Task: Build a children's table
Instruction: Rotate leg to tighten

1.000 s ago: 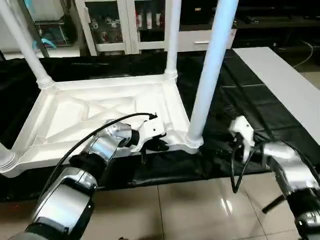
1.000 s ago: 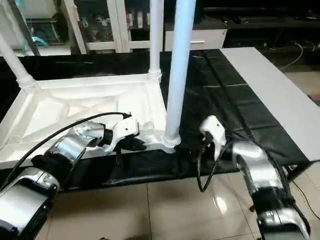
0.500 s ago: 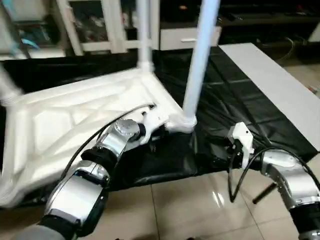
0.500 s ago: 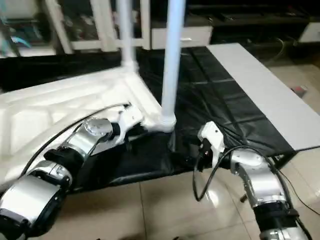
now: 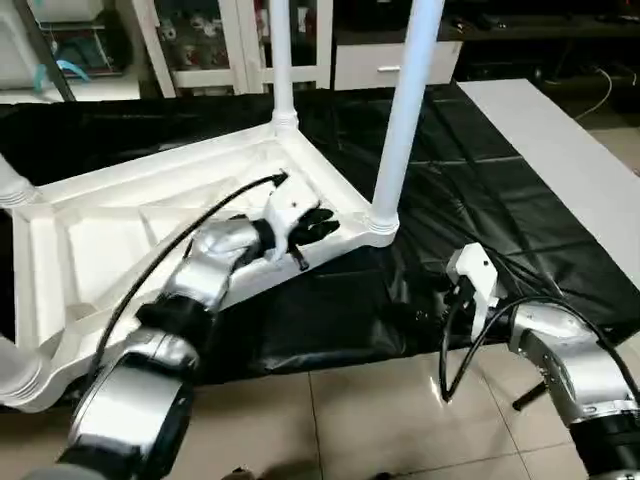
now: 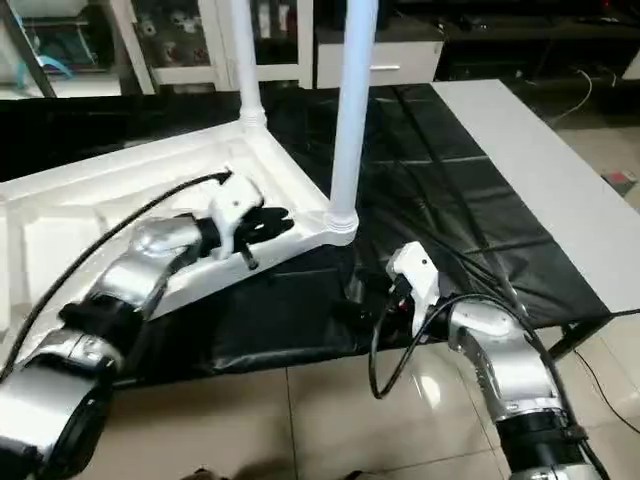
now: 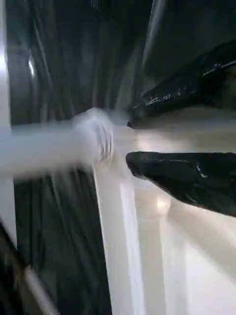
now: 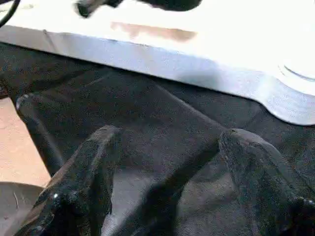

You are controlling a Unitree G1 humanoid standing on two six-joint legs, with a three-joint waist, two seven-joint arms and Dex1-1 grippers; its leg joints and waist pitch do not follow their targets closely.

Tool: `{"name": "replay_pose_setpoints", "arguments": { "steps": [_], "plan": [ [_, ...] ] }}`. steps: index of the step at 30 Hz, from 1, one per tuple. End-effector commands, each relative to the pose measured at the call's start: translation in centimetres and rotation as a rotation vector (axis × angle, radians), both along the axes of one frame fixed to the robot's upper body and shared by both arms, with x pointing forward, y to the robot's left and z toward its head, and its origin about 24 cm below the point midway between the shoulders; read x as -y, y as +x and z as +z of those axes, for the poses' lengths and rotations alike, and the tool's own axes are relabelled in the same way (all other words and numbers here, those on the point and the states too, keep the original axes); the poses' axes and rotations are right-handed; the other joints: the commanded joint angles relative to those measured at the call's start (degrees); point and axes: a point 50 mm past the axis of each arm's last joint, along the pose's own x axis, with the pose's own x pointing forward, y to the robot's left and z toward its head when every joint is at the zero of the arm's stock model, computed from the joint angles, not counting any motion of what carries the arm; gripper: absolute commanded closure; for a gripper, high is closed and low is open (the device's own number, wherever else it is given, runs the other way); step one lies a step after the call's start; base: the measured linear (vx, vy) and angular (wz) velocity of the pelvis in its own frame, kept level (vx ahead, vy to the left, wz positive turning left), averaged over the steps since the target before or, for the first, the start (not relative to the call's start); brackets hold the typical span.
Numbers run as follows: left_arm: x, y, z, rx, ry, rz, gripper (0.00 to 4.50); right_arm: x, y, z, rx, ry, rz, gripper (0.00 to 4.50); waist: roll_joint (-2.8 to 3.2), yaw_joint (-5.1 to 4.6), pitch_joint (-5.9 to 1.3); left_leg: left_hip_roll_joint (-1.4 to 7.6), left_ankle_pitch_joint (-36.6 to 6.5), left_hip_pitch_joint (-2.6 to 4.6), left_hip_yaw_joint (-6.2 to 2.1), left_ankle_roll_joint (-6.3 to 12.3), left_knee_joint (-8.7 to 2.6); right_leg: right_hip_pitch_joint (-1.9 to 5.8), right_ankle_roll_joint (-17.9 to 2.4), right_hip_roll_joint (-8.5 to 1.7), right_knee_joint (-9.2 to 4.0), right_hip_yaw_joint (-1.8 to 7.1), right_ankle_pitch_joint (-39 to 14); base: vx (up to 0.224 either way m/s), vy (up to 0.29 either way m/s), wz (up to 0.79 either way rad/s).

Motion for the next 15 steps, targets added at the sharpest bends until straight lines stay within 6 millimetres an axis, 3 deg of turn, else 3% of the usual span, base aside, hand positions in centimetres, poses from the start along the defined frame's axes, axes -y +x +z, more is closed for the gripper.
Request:
{"name": "replay_pose_setpoints", "arguments": {
  "steps": [1, 2, 4, 5, 6, 8, 10, 11, 12, 14, 15],
  "plan": [
    [-0.2, -0.8, 0.7, -0.062, -0.002, -0.099, 3.20, 0.2, -0.1, 0.5, 0.011, 0.013, -0.009, 1.02, -0.83, 0.41, -3.99, 0.95, -8.3, 0.77, 0.62, 7.06, -3.94, 4.14, -15.1, -1.70, -2.56, 1.95, -11.8, 0.000, 0.000, 0.00],
    [-0.5, -1.4, 0.7, -0.093, 0.007, -0.138, 3.14, 0.2, -0.1, 0.5, 0.011, 0.012, -0.008, 1.02, -0.84, 0.26, -3.99, 0.95, -9.5, 1.01, 0.68, 5.75, -4.06, 4.10, -14.6, -1.61, -2.52, 2.02, -12.6, 0.000, 0.000, 0.00],
    [-2.8, -4.9, 1.1, -0.238, 0.114, -0.301, 2.84, 0.2, -0.6, 0.5, 0.005, 0.009, 0.003, 1.02, -0.46, 0.01, -4.00, 1.22, -9.7, 0.81, 0.42, 4.09, -4.40, 4.32, -13.9, -1.72, -2.04, 2.25, -12.5, 0.000, 0.000, 0.00],
    [-3.1, -5.1, 1.1, -0.244, 0.131, -0.303, 2.76, 0.2, -0.6, 0.5, 0.005, 0.008, 0.004, 1.02, -0.36, -0.19, -3.97, 1.23, -9.3, 0.72, 0.38, 3.89, -4.52, 4.33, -13.8, -1.63, -1.88, 2.28, -11.9, 0.000, 0.000, 0.00],
    [-4.4, -5.8, 0.9, -0.260, 0.227, -0.293, 2.66, 0.1, -0.8, 0.5, 0.002, 0.009, 0.011, 1.02, -0.18, -0.57, -3.59, 0.82, -11.4, 1.13, 0.85, 3.49, -4.31, 3.62, -13.3, -1.01, -2.50, 2.35, -13.6, 0.000, 0.000, 0.00],
    [-5.2, -6.0, 0.7, -0.269, 0.285, -0.268, 2.55, 0.0, -0.9, 0.5, 0.001, 0.010, 0.014, 1.02, -0.13, -0.62, -3.55, 0.60, -12.5, 1.09, 0.85, 3.07, -4.37, 3.69, -12.9, -0.96, -2.65, 2.37, -14.6, 0.000, 0.000, 0.00],
    [-7.5, -6.1, 0.1, -0.266, 0.453, -0.159, 2.55, -0.2, -1.2, 0.4, 0.000, 0.013, 0.019, 1.02, 0.14, -0.52, -3.23, 0.60, -16.5, 1.63, 0.82, 1.52, -4.61, 3.30, -10.7, -0.94, -3.39, 2.45, -20.2, 0.000, 0.000, 0.00],
    [-8.6, -5.9, 0.0, -0.260, 0.511, -0.070, 2.55, -0.3, -1.3, 0.3, -0.001, 0.014, 0.020, 1.02, -0.01, -0.79, -3.01, 0.54, -17.6, 1.26, 0.58, 0.79, -4.83, 3.49, -9.2, -0.90, -3.57, 2.47, -22.5, 0.000, 0.000, 0.00],
    [-8.9, -5.5, 0.0, -0.247, 0.513, -0.005, 2.55, -0.4, -1.3, 0.3, -0.003, 0.019, 0.017, 1.02, -0.04, -0.93, -3.00, 0.43, -18.0, 1.11, 0.51, 0.40, -4.88, 3.60, -8.3, -0.82, -3.47, 2.45, -23.6, 0.000, 0.000, 0.00],
    [-9.2, -5.2, 0.1, -0.249, 0.498, 0.085, 2.55, -0.5, -1.4, 0.3, -0.005, 0.022, 0.015, 1.02, -0.15, -0.81, -2.96, 0.19, -20.4, 1.80, 0.42, -0.24, -4.76, 2.96, -6.8, -0.82, -4.23, 2.50, -28.4, 0.000, 0.000, 0.00],
    [-9.2, -5.2, 0.0, -0.253, 0.498, 0.101, 2.55, -0.5, -1.4, 0.3, -0.006, 0.022, 0.016, 1.02, -0.13, -0.75, -3.05, 0.18, -20.3, 1.74, 0.35, -0.39, -4.76, 3.02, -6.8, -0.86, -4.13, 2.59, -28.8, 0.000, 0.000, 0.00]
  ]
}}
